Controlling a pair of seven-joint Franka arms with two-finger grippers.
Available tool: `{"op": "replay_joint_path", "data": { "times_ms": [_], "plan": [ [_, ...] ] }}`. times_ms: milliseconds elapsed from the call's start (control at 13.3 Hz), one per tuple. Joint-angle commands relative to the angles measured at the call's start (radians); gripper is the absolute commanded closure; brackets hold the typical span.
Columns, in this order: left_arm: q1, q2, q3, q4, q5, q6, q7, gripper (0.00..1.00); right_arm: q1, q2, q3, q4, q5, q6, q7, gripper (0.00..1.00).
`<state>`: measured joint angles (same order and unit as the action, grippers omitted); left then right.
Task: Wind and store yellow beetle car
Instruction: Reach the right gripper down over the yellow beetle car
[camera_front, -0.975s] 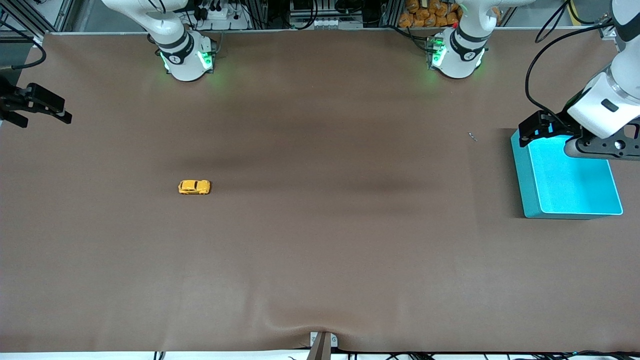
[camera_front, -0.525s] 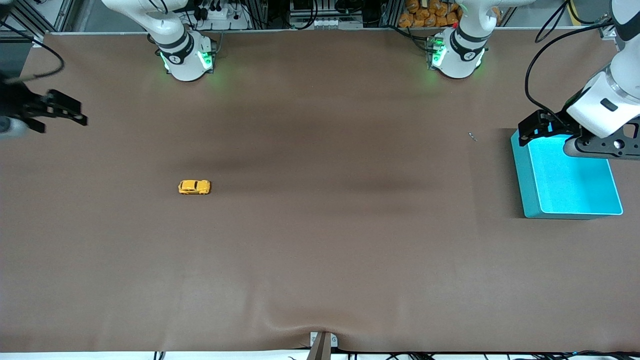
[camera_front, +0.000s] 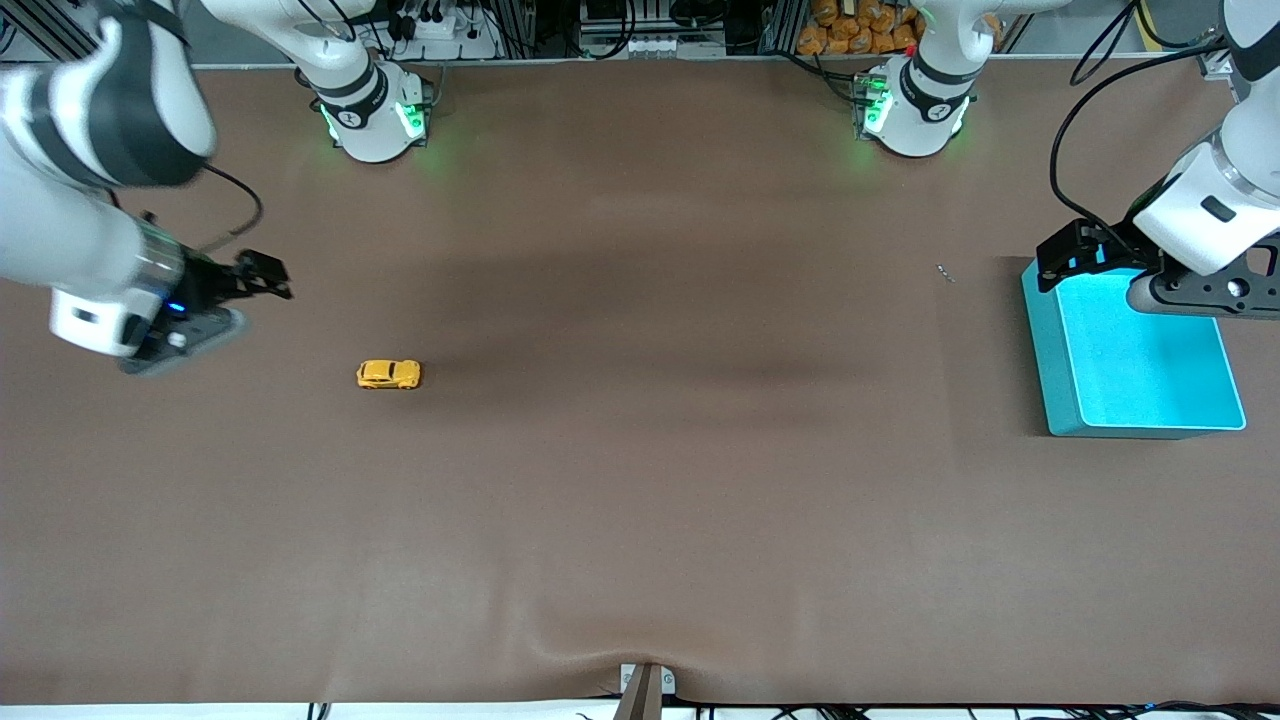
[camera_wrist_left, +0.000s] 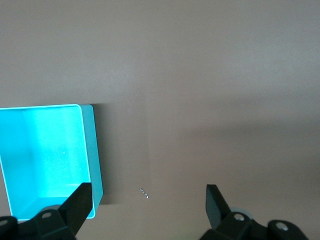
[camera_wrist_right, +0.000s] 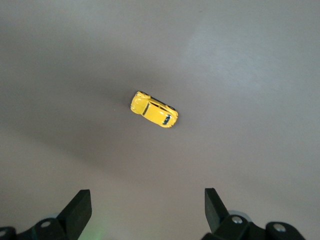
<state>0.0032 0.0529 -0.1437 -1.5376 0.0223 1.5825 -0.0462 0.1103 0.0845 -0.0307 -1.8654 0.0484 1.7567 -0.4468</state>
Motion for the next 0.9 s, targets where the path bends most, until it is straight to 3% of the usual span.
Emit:
{"op": "replay_joint_path", "data": {
  "times_ms": [0, 450, 600, 825],
  "plan": [
    [0.003, -0.022, -0.005, -0.007, -0.001, -0.019, -0.007, 0.0, 0.011, -0.012, 0.026, -0.124, -0.021, 0.125, -0.073, 0.0],
    [0.003, -0.021, -0.004, -0.009, -0.001, -0.019, -0.003, 0.0, 0.011, 0.017, 0.049, -0.411, -0.108, 0.588, -0.327, 0.0],
    [0.003, -0.021, -0.004, -0.01, -0.002, -0.019, -0.004, 0.0, 0.006, 0.063, 0.049, -0.437, -0.117, 0.699, -0.477, 0.0],
    [0.006, -0.021, -0.004, -0.009, -0.004, -0.019, -0.007, 0.0, 0.011, 0.116, 0.049, -0.439, -0.128, 0.754, -0.576, 0.0]
  ]
}}
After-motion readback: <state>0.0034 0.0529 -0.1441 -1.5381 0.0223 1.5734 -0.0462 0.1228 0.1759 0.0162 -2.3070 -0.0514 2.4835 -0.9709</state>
